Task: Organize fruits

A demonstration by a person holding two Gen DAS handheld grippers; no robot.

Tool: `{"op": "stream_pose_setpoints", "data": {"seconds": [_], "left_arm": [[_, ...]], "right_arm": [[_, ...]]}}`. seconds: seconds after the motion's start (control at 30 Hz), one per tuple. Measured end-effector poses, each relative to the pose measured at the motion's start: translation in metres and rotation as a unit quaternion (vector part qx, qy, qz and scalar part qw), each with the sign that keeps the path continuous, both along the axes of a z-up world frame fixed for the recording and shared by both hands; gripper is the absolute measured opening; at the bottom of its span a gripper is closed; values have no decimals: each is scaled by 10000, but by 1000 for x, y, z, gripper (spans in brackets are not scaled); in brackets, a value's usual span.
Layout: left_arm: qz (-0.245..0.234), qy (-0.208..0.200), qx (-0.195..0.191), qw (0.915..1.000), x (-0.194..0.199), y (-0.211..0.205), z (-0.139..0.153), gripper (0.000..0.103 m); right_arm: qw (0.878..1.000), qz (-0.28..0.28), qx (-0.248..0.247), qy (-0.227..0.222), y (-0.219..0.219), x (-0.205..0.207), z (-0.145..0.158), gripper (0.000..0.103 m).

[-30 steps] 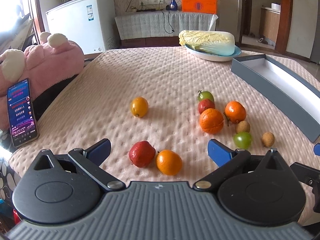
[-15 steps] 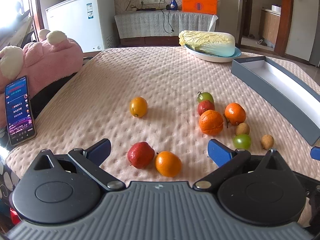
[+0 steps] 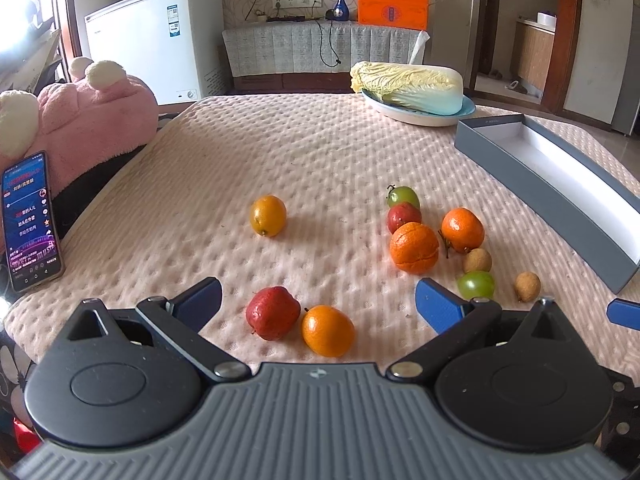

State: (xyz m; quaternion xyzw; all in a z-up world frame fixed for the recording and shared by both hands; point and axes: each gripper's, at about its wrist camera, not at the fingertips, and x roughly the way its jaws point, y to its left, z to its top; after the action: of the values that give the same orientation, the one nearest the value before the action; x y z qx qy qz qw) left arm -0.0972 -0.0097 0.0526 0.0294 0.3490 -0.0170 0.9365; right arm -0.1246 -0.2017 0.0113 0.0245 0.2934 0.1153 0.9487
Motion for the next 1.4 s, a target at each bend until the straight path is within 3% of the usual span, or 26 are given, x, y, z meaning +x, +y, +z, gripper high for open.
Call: {"op": "stream_pose_setpoints", "data": {"seconds": [1.4], "left_arm": [[-255,-38,-86,9996,0,-1,0,103]], "right_arm": [[9999,38,-77,-56,2,-2,0,84]]}}
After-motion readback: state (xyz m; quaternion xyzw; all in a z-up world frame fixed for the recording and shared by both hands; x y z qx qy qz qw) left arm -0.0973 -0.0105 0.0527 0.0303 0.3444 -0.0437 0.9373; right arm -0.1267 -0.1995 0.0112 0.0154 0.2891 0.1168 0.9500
